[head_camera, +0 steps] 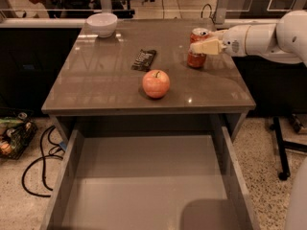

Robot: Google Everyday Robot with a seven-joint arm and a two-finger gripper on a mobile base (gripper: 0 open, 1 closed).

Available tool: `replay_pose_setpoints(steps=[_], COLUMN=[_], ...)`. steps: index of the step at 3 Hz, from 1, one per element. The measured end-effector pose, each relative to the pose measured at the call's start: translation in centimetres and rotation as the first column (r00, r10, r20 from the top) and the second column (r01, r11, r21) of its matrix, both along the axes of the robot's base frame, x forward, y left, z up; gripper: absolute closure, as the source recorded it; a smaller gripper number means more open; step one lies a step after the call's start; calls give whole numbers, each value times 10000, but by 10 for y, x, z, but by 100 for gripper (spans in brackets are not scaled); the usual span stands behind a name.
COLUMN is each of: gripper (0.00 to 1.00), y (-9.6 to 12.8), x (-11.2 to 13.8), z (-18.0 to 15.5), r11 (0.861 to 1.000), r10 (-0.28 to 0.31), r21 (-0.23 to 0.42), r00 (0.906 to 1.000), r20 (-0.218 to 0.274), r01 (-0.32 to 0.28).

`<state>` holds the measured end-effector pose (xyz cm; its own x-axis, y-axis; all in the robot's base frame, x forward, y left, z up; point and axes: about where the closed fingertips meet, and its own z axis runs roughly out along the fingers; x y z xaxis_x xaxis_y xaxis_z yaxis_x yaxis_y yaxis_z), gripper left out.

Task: Pick coke can from top drawer and place on counter

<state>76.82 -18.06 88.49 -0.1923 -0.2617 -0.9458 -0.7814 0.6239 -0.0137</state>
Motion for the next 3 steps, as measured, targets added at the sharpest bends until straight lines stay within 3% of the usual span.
replay_pose_setpoints(steps=[2, 3], gripper=[10, 0], y=[7, 9], x=[1, 2], z=[-3, -4], r11=[10000, 9999], r10=[94, 133], r21=[22, 30], r00=[9999, 9999], r20=[-41, -57], r01=[-94, -133])
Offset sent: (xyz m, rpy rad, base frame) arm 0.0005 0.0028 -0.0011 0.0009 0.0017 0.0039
